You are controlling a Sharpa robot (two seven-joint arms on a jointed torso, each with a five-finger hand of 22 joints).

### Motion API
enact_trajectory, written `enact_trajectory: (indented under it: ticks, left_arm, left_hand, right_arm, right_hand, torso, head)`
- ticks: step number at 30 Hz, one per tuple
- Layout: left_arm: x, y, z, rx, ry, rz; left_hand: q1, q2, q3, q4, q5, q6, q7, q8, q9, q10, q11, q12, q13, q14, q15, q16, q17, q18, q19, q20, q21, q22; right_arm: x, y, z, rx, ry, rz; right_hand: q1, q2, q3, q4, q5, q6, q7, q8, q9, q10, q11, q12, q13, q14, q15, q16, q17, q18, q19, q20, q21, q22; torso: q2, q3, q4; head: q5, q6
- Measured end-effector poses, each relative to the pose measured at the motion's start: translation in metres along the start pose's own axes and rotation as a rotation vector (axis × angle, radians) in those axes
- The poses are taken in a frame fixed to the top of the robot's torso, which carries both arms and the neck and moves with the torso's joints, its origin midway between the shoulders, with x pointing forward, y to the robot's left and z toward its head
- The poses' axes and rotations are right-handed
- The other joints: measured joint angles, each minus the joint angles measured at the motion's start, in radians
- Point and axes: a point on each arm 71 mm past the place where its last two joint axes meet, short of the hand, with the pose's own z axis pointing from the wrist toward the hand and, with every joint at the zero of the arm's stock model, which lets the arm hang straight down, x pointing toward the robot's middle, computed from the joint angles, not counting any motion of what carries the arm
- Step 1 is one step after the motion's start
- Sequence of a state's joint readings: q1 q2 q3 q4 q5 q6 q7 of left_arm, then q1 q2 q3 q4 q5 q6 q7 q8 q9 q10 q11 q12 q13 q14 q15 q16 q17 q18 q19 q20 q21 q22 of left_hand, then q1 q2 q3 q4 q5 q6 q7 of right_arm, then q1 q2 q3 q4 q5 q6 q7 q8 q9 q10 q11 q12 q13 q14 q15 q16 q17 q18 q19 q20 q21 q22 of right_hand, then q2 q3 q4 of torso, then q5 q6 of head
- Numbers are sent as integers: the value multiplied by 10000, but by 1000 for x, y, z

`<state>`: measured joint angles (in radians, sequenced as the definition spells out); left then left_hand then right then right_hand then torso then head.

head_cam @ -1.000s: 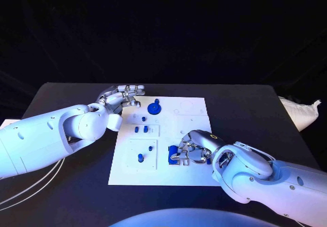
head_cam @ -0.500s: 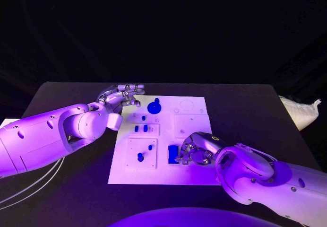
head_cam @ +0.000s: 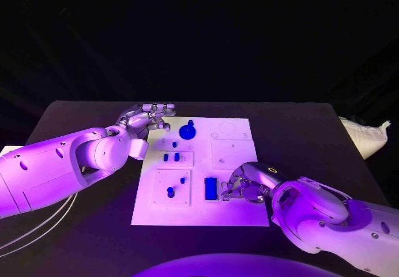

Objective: Assemble the parts on the task board

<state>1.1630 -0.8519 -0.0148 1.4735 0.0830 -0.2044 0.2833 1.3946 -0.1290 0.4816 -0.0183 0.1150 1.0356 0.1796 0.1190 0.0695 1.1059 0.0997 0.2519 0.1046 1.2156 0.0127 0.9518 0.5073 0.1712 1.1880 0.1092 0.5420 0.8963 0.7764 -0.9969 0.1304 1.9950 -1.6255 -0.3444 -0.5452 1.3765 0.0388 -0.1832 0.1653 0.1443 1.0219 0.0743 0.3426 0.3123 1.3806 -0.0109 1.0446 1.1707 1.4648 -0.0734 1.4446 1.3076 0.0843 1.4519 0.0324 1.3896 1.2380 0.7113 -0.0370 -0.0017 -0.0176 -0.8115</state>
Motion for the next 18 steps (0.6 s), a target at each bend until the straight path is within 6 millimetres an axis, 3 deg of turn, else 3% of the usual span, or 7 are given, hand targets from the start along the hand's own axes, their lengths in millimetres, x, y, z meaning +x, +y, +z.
enact_trajectory:
  ticks: [8, 18]
  left_arm:
    - [0, 0, 0, -1, -2, 11]
    - [0, 0, -1, -6, 17, 14]
  left_hand:
    - [0, 0, 0, 0, 0, 0, 0, 0, 0, 0, 0, 0, 0, 0, 0, 0, 0, 1, 0, 0, 0, 0]
    - [0, 0, 0, 0, 0, 0, 0, 0, 0, 0, 0, 0, 0, 0, 0, 0, 1, 1, 0, 0, 0, 0]
  right_arm:
    - [-30, -34, -17, 744, -460, -82]
    - [-32, -57, -24, 1379, -238, -380]
  right_hand:
    - [-106, 109, 42, 103, 321, -185, 152, -573, -289, -110, 139, -446, -263, 0, 0, 0, -1, 0, 0, 0, 0, -5]
    - [-232, 313, 30, 403, 439, 72, 147, -959, -544, -112, 140, -621, -373, 0, 1, 0, -2, 1, 0, 0, 0, -4]
  torso:
    - [-30, -12, -15]
    - [-32, -1, -37]
  head:
    - [-109, 27]
    - [-220, 62]
